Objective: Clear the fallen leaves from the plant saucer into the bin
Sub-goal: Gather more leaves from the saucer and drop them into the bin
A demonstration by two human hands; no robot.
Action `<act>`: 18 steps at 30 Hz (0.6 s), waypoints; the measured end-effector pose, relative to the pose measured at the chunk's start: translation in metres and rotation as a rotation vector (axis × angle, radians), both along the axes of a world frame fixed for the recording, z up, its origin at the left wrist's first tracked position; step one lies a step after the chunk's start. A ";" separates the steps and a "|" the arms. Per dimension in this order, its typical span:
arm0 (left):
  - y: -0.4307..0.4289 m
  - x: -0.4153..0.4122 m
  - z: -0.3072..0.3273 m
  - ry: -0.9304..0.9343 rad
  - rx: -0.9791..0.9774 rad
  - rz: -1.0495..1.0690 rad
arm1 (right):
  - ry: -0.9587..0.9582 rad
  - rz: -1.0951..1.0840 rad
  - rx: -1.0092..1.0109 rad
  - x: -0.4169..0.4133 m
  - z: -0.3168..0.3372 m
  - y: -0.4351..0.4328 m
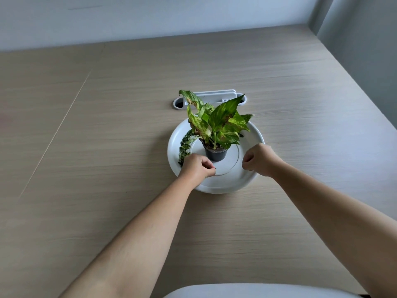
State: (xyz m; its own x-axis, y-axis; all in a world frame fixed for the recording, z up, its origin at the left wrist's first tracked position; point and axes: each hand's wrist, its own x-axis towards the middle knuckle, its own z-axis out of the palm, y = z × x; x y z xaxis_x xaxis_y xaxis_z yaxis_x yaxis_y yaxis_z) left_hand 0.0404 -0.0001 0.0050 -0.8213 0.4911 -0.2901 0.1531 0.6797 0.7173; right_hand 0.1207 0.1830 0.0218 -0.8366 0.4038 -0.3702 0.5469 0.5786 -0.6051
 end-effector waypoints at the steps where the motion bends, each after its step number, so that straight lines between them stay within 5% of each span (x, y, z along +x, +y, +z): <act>1: 0.005 0.004 0.002 -0.014 0.016 -0.014 | 0.010 -0.014 0.005 0.004 0.003 0.002; 10: 0.102 0.086 0.037 -0.085 0.113 -0.298 | 0.094 -0.267 0.041 0.109 0.048 0.065; 18: 0.239 0.288 0.067 0.006 0.138 -0.701 | 0.070 -0.676 0.107 0.365 0.076 0.140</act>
State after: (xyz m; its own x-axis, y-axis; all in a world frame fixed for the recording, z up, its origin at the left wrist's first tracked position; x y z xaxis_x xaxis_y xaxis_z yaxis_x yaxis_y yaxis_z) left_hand 0.3286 0.2387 0.0718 -0.3001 0.9359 -0.1843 0.5249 0.3233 0.7874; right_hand 0.4854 0.3233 0.0982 -0.4090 0.8767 -0.2532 0.7704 0.1829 -0.6108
